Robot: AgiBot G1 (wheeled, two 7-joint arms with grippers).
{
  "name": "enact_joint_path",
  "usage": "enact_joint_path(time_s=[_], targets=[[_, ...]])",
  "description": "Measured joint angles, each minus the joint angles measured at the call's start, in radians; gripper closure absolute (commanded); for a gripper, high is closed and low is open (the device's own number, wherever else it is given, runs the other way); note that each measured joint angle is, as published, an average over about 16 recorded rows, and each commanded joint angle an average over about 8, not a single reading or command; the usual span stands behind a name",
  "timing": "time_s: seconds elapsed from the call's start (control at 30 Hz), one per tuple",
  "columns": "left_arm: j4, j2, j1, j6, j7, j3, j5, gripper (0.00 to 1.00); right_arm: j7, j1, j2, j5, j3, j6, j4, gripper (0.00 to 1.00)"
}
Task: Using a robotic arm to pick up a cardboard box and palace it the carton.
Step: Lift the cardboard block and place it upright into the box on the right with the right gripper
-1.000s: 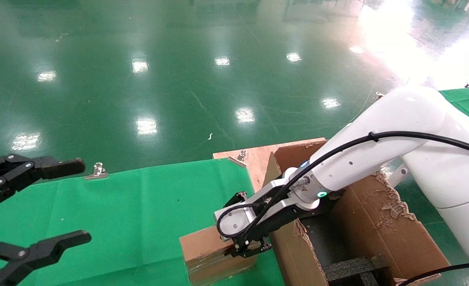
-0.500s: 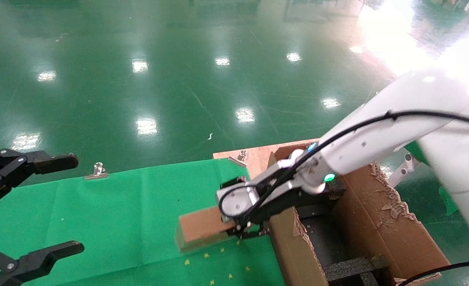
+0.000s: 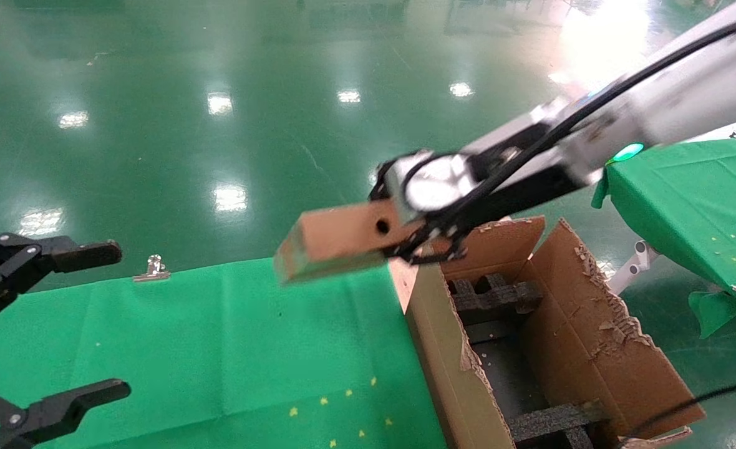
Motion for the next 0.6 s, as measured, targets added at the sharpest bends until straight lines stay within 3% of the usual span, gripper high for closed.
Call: enact_joint_path(time_s=[0.27,0.6], targets=[[0.0,0.0,0.0,0.0,0.0,0.0,0.0,0.0,-0.037,0.124,0.09,0.062,-0.111,0.002,-0.061,1.0],[0.0,0.0,0.0,0.0,0.0,0.0,0.0,0.0,-0.049,0.198,0.258,0.07,-0.219,0.009,-0.123,1.0]])
